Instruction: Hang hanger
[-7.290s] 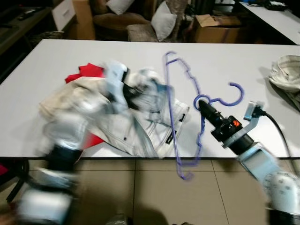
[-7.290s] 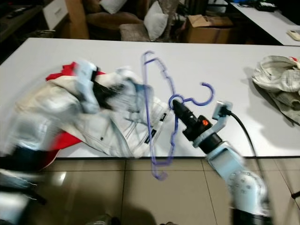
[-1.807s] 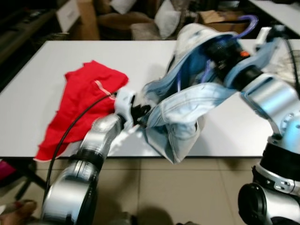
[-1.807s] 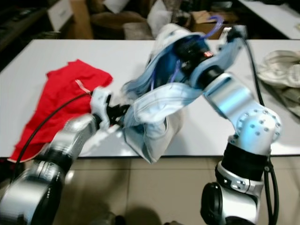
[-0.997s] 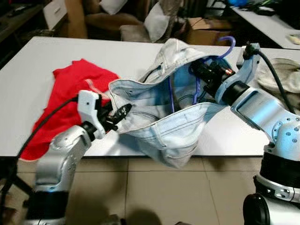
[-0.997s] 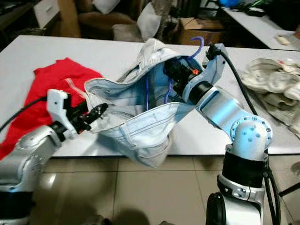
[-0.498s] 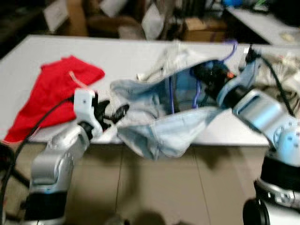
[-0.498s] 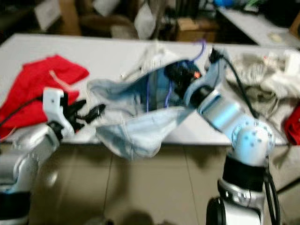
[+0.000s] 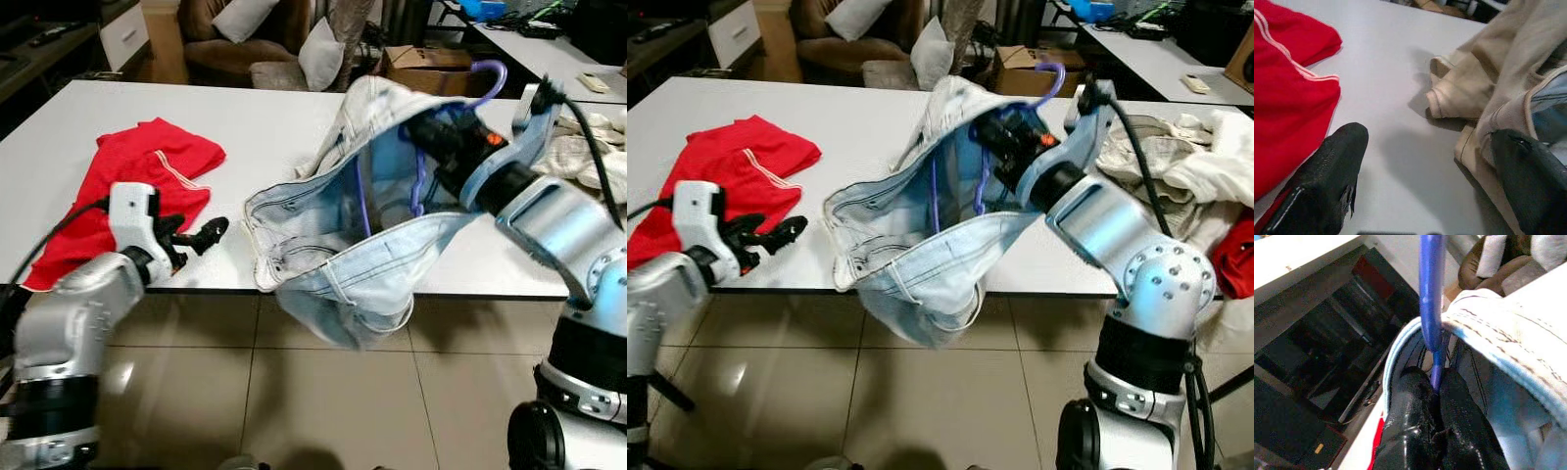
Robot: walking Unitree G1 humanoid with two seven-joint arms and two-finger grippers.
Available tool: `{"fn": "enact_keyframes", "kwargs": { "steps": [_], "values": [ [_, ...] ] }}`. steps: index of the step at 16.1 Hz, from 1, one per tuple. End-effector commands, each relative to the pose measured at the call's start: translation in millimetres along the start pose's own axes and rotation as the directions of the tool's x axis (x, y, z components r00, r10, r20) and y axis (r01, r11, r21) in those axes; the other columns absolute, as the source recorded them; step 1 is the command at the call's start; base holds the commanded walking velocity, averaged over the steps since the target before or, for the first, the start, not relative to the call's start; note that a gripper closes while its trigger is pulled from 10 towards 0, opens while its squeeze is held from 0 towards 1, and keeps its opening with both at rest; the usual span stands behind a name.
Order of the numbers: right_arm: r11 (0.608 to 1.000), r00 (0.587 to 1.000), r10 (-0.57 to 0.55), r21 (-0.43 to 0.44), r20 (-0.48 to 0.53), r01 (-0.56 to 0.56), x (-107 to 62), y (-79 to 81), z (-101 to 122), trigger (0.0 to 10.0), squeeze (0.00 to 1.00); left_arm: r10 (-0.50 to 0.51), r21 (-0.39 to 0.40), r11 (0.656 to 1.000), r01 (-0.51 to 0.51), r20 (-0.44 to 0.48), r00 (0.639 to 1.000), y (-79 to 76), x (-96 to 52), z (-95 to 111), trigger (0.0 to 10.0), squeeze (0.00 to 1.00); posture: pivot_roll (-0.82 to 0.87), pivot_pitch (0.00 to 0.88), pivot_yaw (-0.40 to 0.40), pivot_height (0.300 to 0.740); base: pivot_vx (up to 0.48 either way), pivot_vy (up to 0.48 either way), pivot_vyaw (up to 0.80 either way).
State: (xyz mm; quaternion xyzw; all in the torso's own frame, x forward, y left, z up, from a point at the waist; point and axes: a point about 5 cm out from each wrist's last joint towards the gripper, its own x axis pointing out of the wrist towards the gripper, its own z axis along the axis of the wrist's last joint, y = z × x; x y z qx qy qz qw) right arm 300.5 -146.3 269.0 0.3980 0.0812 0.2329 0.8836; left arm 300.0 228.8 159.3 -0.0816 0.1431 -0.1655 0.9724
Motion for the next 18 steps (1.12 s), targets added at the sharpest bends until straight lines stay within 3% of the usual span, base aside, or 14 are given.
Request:
{"fn": "enact_keyframes", "kwargs": {
  "steps": [1, 3, 4, 5, 6, 8, 11, 13, 14, 18],
  "values": [
    [0.999, 0.998, 0.048, 0.013, 0.045, -0.048, -2.8, 7.7, 11.8, 10.0, 0.0, -0.034, 0.01, 0.999, 0.034, 0.026, 0.999, 1.1, -4.2, 5.2, 10.0, 1.0, -0.05, 0.0, -0.001, 0.74, 0.0, 0.0, 0.0],
    [0.998, 0.998, 0.066, -0.006, 0.016, -0.066, -3.9, 9.3, 9.1, 10.0, 0.0, -0.082, 0.037, 0.996, 0.079, 0.09, 0.993, 2.8, -13.9, 12.2, 10.0, 1.0, -0.05, 0.0, 0.0, 0.74, 0.0, 0.0, 0.23],
    [0.998, 0.998, 0.067, -0.016, -0.017, -0.068, -5.7, 8.0, 4.7, 10.0, 0.0, -0.082, 0.026, 0.996, 0.08, 0.091, 0.992, 6.9, -25.1, 12.2, 10.0, 0.34, -0.04, 0.0, -0.001, 0.74, 0.0, 0.0, 0.8],
    [0.997, 0.997, 0.076, -0.02, -0.03, -0.077, -6.6, 8.5, 3.4, 10.0, 0.0, -0.079, 0.024, 0.997, 0.077, 0.085, 0.993, 8.6, -29.9, 10.6, 10.0, 0.0, -0.04, 0.0, -0.001, 0.74, 0.0, 0.0, 0.8],
    [0.993, 0.992, 0.105, -0.043, -0.07, -0.108, -10.2, 11.0, 1.4, 10.0, 0.0, -0.104, 0.051, 0.993, 0.102, 0.023, 0.994, 8.8, -44.6, -1.0, 10.0, 0.0, -0.04, 0.0, -0.006, 0.74, 0.0, 0.0, 0.79],
    [0.989, 0.986, 0.127, -0.062, -0.104, -0.134, -14.4, 12.2, 1.2, 10.0, 0.0, -0.146, 0.078, 0.986, 0.147, -0.02, 0.989, -1.1, -57.2, -13.4, 10.0, 0.0, -0.03, 0.0, -0.017, 0.74, 0.0, 0.0, 0.8],
    [0.981, 0.973, 0.165, -0.072, -0.161, -0.178, -20.6, 14.4, -3.4, 10.0, 0.0, -0.157, 0.129, 0.98, 0.153, 0.021, 0.987, -22.1, -61.3, -22.2, 10.0, 0.0, -0.03, 0.0, -0.029, 0.74, 0.0, 0.0, 0.79],
    [0.979, 0.965, 0.173, -0.076, -0.198, -0.191, -25.9, 14.0, -9.4, 10.0, 0.0, -0.144, 0.14, 0.979, 0.146, -0.022, 0.989, -32.8, -61.5, -35.1, 10.0, 0.0, -0.02, 0.0, -0.03, 0.74, 0.0, 0.0, 0.79],
    [0.979, 0.963, 0.172, -0.074, -0.209, -0.191, -29.3, 13.6, -11.8, 10.0, 0.0, -0.198, 0.112, 0.973, 0.202, -0.053, 0.979, -45.3, -65.9, -43.9, 10.0, 0.0, -0.02, 0.0, -0.028, 0.74, 0.0, 0.0, 0.79],
    [0.978, 0.956, 0.168, -0.078, -0.242, -0.192, -40.2, 14.7, -16.4, 10.0, 0.0, -0.209, 0.141, 0.966, 0.216, -0.062, 0.976, -55.2, -68.4, -46.5, 10.0, 0.0, -0.03, 0.0, -0.025, 0.74, 0.0, 0.0, 0.79]
  ]
}}
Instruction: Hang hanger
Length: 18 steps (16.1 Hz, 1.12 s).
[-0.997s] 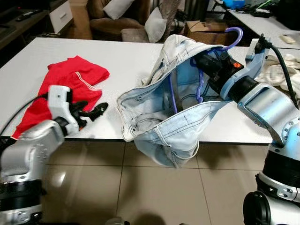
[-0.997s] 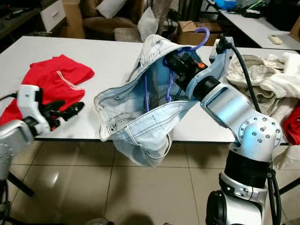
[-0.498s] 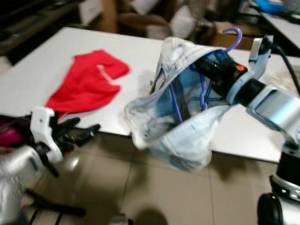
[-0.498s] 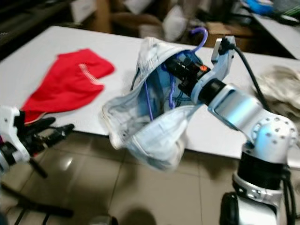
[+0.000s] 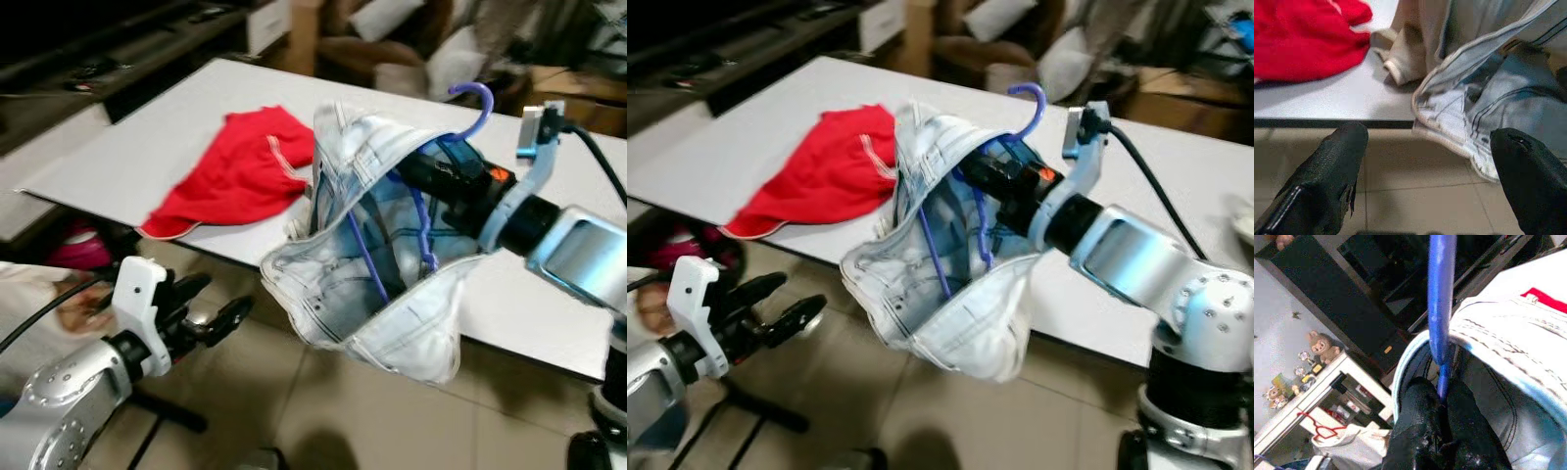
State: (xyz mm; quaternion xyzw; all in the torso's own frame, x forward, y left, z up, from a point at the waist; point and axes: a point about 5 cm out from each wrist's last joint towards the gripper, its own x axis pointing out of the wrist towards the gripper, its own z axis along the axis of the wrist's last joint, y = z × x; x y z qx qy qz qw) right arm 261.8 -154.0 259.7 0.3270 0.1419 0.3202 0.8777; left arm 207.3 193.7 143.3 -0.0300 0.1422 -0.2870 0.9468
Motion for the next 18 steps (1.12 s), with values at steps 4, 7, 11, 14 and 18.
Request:
{"fn": "enact_keyframes", "kwargs": {
  "steps": [4, 7, 11, 14, 18],
  "values": [
    [0.995, 0.994, 0.096, -0.018, -0.058, -0.097, -8.5, 17.2, -3.1, 10.0, 0.0, 0.05, 0.028, 0.998, -0.051, 0.031, 0.998, -4.3, 4.0, 8.8, 10.0, 0.0, -0.04, 0.006, -0.035, 0.74, 0.0, 0.0, 0.79],
    [0.996, 0.994, 0.09, -0.011, -0.068, -0.091, -10.6, 16.7, -4.0, 10.0, 0.0, 0.072, 0.021, 0.997, -0.073, 0.057, 0.996, -8.2, 7.2, 10.5, 10.0, 0.0, -0.04, 0.011, -0.039, 0.74, 0.0, 0.0, 0.79],
    [0.996, 0.993, 0.084, 0.007, -0.081, -0.084, -10.5, 15.5, -10.9, 10.0, 0.0, 0.071, 0.04, 0.997, -0.073, 0.04, 0.997, -13.3, 7.2, 7.5, 10.0, 0.0, -0.04, 0.013, -0.038, 0.74, 0.0, -0.358, 0.79],
    [0.996, 0.993, 0.086, 0.008, -0.082, -0.086, -10.7, 15.9, -11.5, 10.0, 0.0, 0.06, 0.042, 0.997, -0.062, 0.03, 0.998, -13.6, 6.4, 6.6, 10.0, 0.0, -0.03, 0.014, -0.032, 0.74, 0.0, -0.48, 0.79],
    [0.996, 0.991, 0.094, 0.013, -0.091, -0.093, -11.0, 16.7, -14.1, 10.0, 0.0, 0.039, 0.043, 0.998, -0.039, 0.016, 0.999, -16.4, 5.0, 4.1, 10.0, 0.0, -0.03, 0.016, -0.035, 0.74, 0.0, -0.48, 0.79]
  ]
}}
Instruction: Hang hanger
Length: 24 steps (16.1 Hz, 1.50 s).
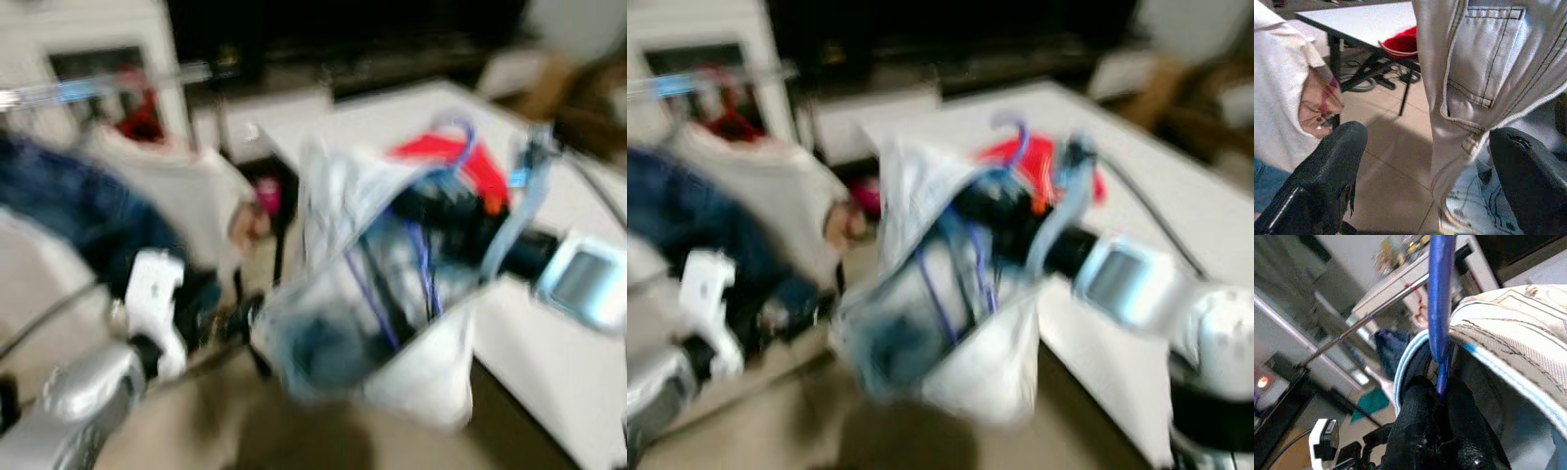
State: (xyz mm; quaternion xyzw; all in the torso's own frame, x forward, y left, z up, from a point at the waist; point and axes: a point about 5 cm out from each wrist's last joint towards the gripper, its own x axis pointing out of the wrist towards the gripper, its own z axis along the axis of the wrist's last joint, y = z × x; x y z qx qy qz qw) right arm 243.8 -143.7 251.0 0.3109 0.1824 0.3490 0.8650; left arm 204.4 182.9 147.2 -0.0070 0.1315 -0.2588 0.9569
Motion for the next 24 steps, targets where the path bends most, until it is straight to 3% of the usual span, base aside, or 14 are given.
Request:
{"fn": "enact_keyframes", "kwargs": {
  "steps": [1, 6, 9, 11, 13, 17, 24],
  "values": [
    [0.998, 0.998, 0.067, 0.011, 0.008, -0.067, -4.5, 7.6, 3.9, 10.0, 0.0, -0.03, 0.001, 1.0, 0.03, 0.002, 1.0, -6.1, 1.6, 0.7, 10.0, 0.0, -0.02, 0.017, -0.038, 0.74, 0.0, -0.48, 0.8],
    [0.998, 0.998, 0.048, 0.045, -0.043, -0.046, 0.6, -2.1, -13.3, 10.0, 0.0, -0.033, -0.003, 0.999, 0.033, -0.003, 0.999, -3.4, -5.9, -1.2, 10.0, 0.0, -0.01, 0.027, -0.05, 0.74, 0.0, -0.192, 0.8],
    [1.0, 0.996, 0.015, -0.026, -0.091, -0.018, 6.1, -5.1, -23.3, 10.0, 0.0, -0.063, 0.045, 0.997, 0.067, -0.082, 0.995, 5.1, -26.7, -7.2, 10.0, 0.0, 0.0, 0.036, -0.059, 0.74, 0.0, 0.0, 0.53],
    [0.998, 0.994, -0.002, -0.066, -0.105, -0.005, 10.3, -6.3, -27.2, 10.0, 0.0, -0.042, 0.055, 0.997, 0.047, -0.087, 0.995, 8.1, -33.5, -7.7, 10.0, 0.0, 0.01, 0.039, -0.068, 0.74, 0.0, 0.0, 0.0],
    [0.994, 0.996, -0.041, -0.102, -0.076, 0.033, 17.3, -15.0, -33.5, 10.0, 0.0, 0.049, 0.035, 0.998, -0.048, -0.039, 0.998, 13.6, -30.8, -9.0, 10.0, 0.0, 0.02, 0.041, -0.075, 0.74, 0.0, 0.0, 0.0],
    [0.987, 0.994, -0.102, -0.125, -0.029, 0.097, 22.8, -30.0, -43.6, 10.0, 0.0, 0.037, -0.001, 0.999, -0.037, -0.024, 0.999, 0.7, -20.1, -12.1, 10.0, 0.0, 0.02, 0.053, -0.076, 0.74, 0.0, 0.348, 0.0],
    [0.957, 0.981, -0.191, -0.229, -0.021, 0.181, 21.5, -52.4, -58.1, 10.0, 0.0, 0.062, 0.0, 0.998, -0.062, -0.011, 0.998, 5.0, -14.7, -8.4, 10.0, 0.0, 0.01, 0.052, -0.076, 0.74, 0.0, 0.48, 0.0]
  ]
}}
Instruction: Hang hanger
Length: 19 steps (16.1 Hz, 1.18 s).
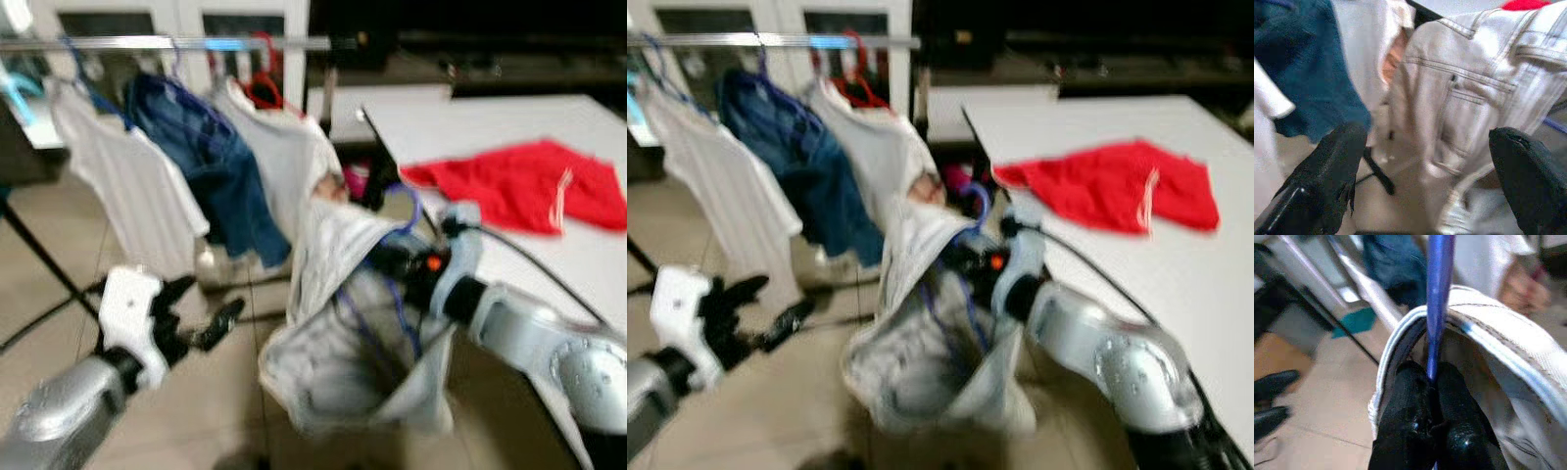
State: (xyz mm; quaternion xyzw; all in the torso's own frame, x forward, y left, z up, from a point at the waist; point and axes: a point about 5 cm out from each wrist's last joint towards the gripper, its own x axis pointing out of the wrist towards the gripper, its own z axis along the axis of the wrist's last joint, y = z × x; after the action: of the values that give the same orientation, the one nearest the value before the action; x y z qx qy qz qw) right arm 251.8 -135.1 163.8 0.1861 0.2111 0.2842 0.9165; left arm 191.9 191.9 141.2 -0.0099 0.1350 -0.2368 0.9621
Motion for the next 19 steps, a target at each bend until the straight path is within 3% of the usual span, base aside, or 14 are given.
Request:
{"fn": "enact_keyframes", "kwargs": {
  "steps": [1, 6, 8, 12, 19],
  "values": [
    [1.0, 0.999, 0.01, -0.021, 0.039, -0.01, 0.3, 1.7, 3.9, 10.0, 0.0, 0.018, 0.012, 1.0, -0.018, -0.007, 1.0, 2.5, 0.2, 1.3, 10.0, 0.0, 0.01, 0.052, -0.073, 0.74, 0.0, 0.48, 0.0],
    [0.996, 0.991, -0.089, 0.026, 0.1, 0.087, 1.0, -15.4, -8.6, 10.0, 0.0, 0.012, 0.018, 1.0, -0.012, -0.006, 1.0, 2.1, 6.6, 3.5, 10.0, 0.0, 0.0, 0.058, -0.066, 0.74, 0.0, 0.48, 0.0],
    [0.993, 0.987, -0.118, -0.003, 0.106, 0.119, 0.5, -19.9, -14.3, 10.0, 0.0, 0.019, 0.021, 1.0, -0.019, -0.001, 1.0, 3.2, 9.8, 4.0, 10.0, 0.0, 0.0, 0.058, -0.064, 0.74, 0.0, 0.429, 0.0],
    [0.989, 0.982, -0.143, -0.028, 0.123, 0.147, -0.3, -24.9, -16.4, 10.0, 0.0, 0.072, 0.008, 0.997, -0.072, 0.024, 0.997, 4.0, 23.8, 1.4, 10.0, 0.0, -0.02, 0.062, -0.047, 0.74, 0.0, 0.0, 0.0],
    [0.997, 0.994, -0.047, -0.052, 0.102, 0.052, 1.9, -21.1, -23.5, 10.0, 0.0, 0.062, 0.047, 0.997, -0.062, 0.009, 0.998, 1.2, 25.7, -2.4, 10.0, 0.0, 0.0, 0.049, -0.047, 0.74, 0.0, -0.478, 0.0]
  ]
}}
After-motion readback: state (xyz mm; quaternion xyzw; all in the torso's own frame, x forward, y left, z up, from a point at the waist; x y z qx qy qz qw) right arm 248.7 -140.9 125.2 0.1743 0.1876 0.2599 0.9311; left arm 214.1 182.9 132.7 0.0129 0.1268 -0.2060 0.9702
